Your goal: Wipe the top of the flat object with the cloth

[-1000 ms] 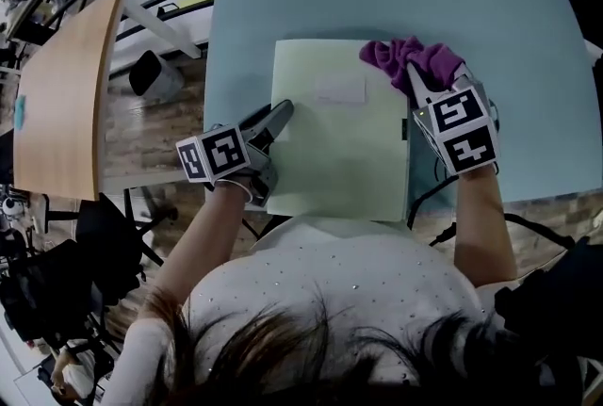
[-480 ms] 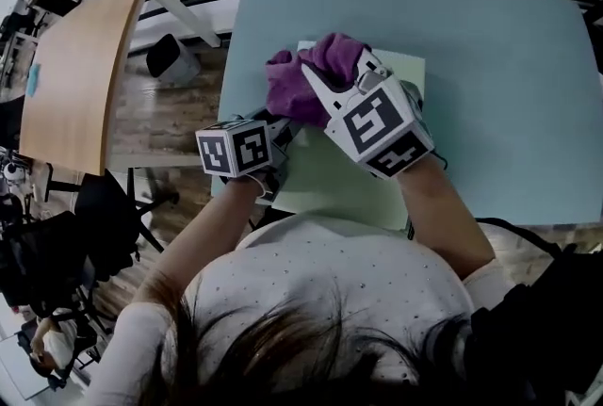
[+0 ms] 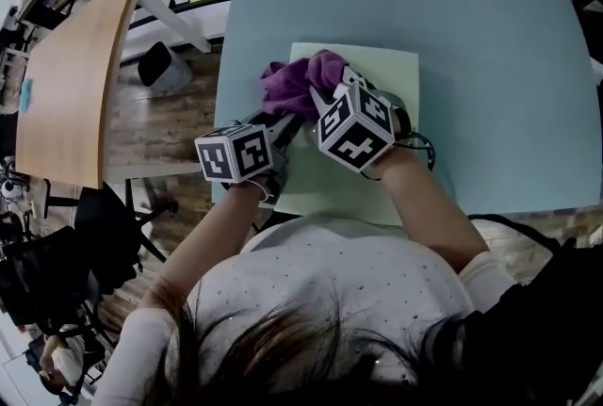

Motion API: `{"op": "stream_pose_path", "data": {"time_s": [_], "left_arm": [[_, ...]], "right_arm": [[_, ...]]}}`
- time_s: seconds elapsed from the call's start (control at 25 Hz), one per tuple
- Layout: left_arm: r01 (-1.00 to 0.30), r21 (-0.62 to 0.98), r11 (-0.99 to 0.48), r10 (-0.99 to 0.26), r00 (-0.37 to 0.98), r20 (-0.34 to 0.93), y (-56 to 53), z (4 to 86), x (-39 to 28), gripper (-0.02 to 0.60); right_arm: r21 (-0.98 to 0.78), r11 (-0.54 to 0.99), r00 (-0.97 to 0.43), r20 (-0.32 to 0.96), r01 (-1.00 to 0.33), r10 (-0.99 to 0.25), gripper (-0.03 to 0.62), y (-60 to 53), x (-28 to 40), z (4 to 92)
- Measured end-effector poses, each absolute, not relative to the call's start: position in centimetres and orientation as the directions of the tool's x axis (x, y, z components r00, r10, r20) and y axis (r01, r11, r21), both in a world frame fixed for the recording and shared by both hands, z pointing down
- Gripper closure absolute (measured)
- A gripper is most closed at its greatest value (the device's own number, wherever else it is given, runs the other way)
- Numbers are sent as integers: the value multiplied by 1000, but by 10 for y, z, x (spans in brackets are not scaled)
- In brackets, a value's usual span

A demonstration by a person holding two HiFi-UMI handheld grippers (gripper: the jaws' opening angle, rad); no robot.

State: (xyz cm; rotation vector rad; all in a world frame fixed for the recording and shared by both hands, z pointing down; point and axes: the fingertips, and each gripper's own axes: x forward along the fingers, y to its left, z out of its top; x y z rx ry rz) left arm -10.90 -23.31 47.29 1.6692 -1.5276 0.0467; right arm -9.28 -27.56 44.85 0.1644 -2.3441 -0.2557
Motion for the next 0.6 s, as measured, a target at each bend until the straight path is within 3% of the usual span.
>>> {"op": "stream_pose_path", "data": {"time_s": [0.6], "left_arm": [[-863,500,70,-796,254,550,-226,473,-110,357]], "right_arm": [[296,905,-556,716,-306,-422,588,-316,19,453]]}}
